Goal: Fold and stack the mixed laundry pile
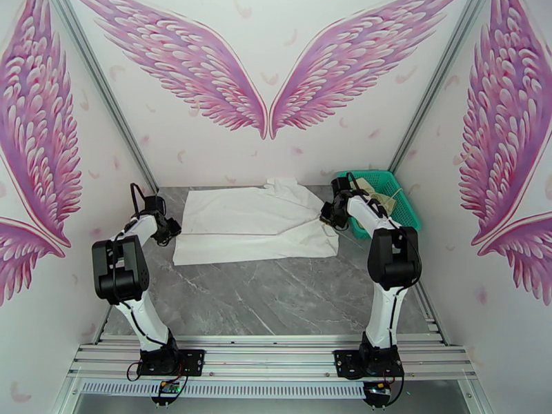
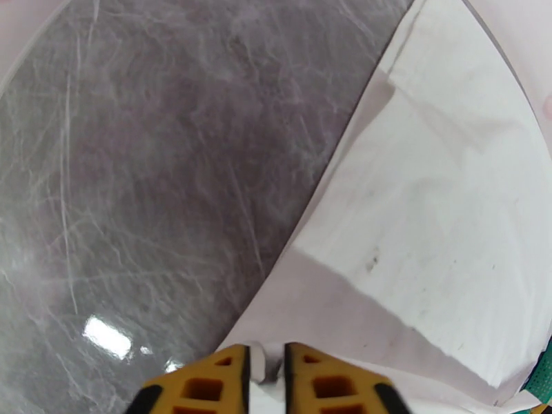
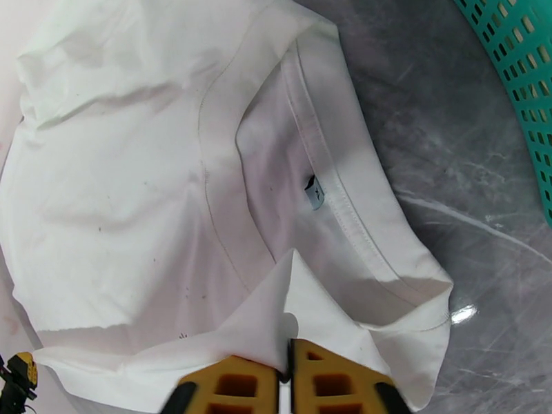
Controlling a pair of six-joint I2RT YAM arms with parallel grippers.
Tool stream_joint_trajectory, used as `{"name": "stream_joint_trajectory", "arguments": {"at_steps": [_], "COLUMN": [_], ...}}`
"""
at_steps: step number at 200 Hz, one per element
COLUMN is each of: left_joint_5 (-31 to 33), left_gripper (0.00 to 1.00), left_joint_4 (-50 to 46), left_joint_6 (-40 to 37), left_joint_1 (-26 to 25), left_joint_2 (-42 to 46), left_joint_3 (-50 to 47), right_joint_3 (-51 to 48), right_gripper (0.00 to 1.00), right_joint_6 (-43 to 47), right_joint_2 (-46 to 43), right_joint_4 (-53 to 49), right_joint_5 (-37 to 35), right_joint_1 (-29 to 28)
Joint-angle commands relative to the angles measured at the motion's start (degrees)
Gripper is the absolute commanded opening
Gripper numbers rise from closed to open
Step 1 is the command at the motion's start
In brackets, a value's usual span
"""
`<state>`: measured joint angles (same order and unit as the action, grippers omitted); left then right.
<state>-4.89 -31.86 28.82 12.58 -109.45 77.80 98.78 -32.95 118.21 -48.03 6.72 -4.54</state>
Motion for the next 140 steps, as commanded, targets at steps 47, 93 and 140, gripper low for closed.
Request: {"name": "stream_joint_trajectory", "arguments": {"at_steps": [47,93,140], "left_joint_5": [4.77,1.91,-1.52], "left_gripper": [0.51,0.46,0.41], "left_joint_4": [-2.30,3.12,7.27], "left_joint_6": [-2.86,-3.03,-0.67], "left_joint_1": [-0.76,-11.48,-13.92], "left_joint_2": [7.32,11.34,1.49], "left_joint_3": [1.89,-7.93,-9.14], "right_joint_3": [-3.17,-18.17,-15.36], "right_gripper": [0.52,0.53,0.43], "right_joint_6": [0.78,-4.08,-4.51], "right_joint_2": [-8.54,-13.62,-3.22], "right_joint_4": [2.91,13.54,16.43], "right_joint_5": [-2.02,0.78,1.86], "right_joint_1": [-0.91,-7.17,-9.41]}}
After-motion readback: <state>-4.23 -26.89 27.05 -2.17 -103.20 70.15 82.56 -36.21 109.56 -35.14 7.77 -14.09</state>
